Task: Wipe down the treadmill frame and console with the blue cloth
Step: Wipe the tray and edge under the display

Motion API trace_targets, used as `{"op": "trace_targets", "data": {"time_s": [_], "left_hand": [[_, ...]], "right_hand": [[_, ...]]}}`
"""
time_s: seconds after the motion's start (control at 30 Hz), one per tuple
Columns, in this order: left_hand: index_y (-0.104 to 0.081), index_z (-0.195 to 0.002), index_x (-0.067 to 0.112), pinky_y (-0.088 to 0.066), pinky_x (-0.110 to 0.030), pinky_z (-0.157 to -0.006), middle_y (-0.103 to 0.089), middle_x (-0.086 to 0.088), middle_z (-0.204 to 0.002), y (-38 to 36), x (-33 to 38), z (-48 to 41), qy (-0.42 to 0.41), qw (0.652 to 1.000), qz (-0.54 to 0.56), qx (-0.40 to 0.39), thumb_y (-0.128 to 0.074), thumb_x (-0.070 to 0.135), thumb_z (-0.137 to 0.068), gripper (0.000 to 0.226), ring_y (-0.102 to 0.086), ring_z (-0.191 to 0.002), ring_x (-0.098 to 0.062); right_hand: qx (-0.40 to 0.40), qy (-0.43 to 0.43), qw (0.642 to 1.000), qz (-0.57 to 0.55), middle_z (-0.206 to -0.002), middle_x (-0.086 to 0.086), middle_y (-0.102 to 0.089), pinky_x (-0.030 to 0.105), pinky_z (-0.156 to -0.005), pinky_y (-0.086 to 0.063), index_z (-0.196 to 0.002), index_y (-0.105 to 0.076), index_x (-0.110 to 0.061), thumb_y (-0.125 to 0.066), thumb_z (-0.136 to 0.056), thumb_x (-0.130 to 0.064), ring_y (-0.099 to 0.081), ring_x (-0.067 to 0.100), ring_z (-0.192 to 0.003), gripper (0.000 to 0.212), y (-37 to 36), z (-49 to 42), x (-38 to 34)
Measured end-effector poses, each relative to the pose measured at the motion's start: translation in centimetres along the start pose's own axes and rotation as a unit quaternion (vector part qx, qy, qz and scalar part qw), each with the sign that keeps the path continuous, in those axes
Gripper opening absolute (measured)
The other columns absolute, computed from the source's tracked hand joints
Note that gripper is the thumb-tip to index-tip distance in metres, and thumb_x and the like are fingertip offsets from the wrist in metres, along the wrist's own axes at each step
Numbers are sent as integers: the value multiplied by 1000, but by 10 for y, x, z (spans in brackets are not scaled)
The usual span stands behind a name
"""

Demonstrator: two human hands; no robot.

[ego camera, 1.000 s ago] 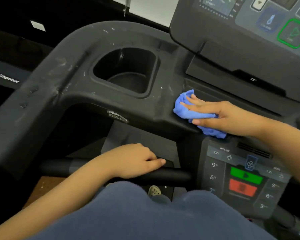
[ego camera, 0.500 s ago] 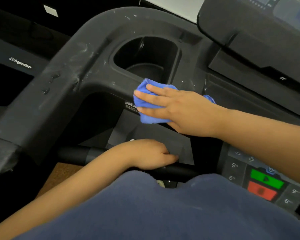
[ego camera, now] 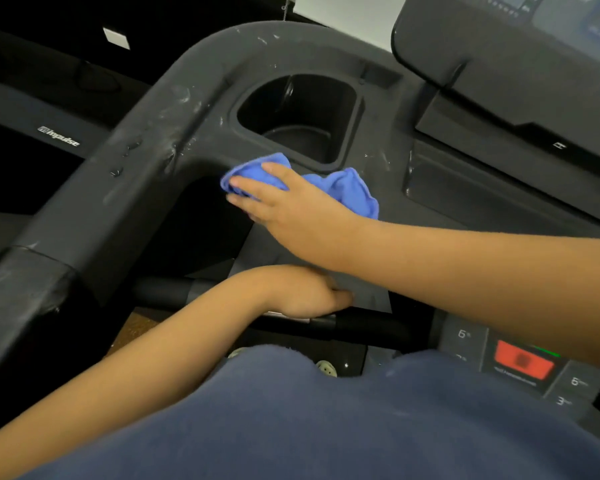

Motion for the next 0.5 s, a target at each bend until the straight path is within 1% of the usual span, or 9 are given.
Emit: {"op": "trace_targets", "data": {"time_s": [0.07,0.13,0.17,0.23,0.3,0.37,0.4,0.47,0.5], "left_hand": [[-61,-112,14,-44,-34,-91,-61,-12,-118,2,1,0,-1,1000,-3,8,-36,42,-94,42,-56,-101,-25],[-62,-108,8,-45,-41,-92,-63,-16,-111,-1,1,-2,-7,1000,-11,0,-32,48,-89,53,-56,-100,-29],[-62,-101,7,-46,-39,-89,-64,-15,-104,-2,1,-3,-13,1000,-12,-1,-30,50,-86,56,-56,-97,-29],[-61,-96,8,-45,-33,-86,-63,-12,-100,-3,0,-3,-12,1000,-23,-3,-30,47,-92,51,-55,-95,-26],[-62,-104,12,-42,-33,-94,-62,-8,-113,-2,1,-3,-17,999,-32,4,-29,44,-98,46,-54,-106,-23],[-60,-85,13,-42,-31,-86,-63,-5,-96,1,5,0,-33,998,-46,23,-32,43,-99,43,-56,-95,-21],[-58,-77,13,-44,-32,-81,-63,-4,-86,5,8,1,-55,996,-55,50,-35,42,-98,43,-57,-87,-20],[-65,-81,20,-49,-34,-77,-66,3,-79,20,25,9,-134,976,-54,162,-41,41,-96,36,-60,-77,-12],[-67,-84,23,-50,-34,-73,-66,6,-79,31,35,18,-182,952,-31,244,-44,40,-94,30,-59,-73,-7]], "right_hand": [[-69,39,996,30,-159,6,-17,48,-117,2,-132,-54,-18,-40,-94,-26,-1,27,-148,40,-24,23,-8],[-74,86,992,-62,-144,4,-46,44,-118,3,-115,-66,-13,-38,-91,-18,-14,24,-146,37,-27,51,-3],[-38,109,986,-116,-132,0,-58,43,-119,-1,-102,-71,-14,-39,-87,-16,-24,23,-143,35,-20,65,1],[39,122,975,-182,-118,-8,-66,38,-115,-17,-81,-75,-21,-41,-76,-17,-40,20,-135,35,-10,91,18],[70,64,953,-288,-133,-12,-58,35,-109,-31,-89,-76,-30,-44,-74,-14,-34,14,-138,39,-18,117,38],[61,-34,893,-444,-151,-14,-33,31,-109,-35,-118,-66,-35,-49,-81,-13,-16,5,-144,47,-32,138,58],[66,-85,853,-511,-154,-16,-23,26,-112,-31,-129,-56,-37,-52,-87,-17,-10,1,-144,47,-38,147,67],[81,-168,783,-594,-150,-27,-10,13,-111,-19,-136,-36,-46,-58,-93,-28,-6,-8,-140,51,-50,159,79],[73,-204,760,-613,-148,-33,-5,11,-110,-16,-136,-28,-52,-57,-93,-33,-7,-11,-138,56,-57,162,81]]}}
Point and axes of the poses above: each hand's wrist, its own z-axis away from the middle knuckle, its own y-axis out of the back of the hand, x = y × z, the point moved 8 cm from there along -z, towards the middle knuckle
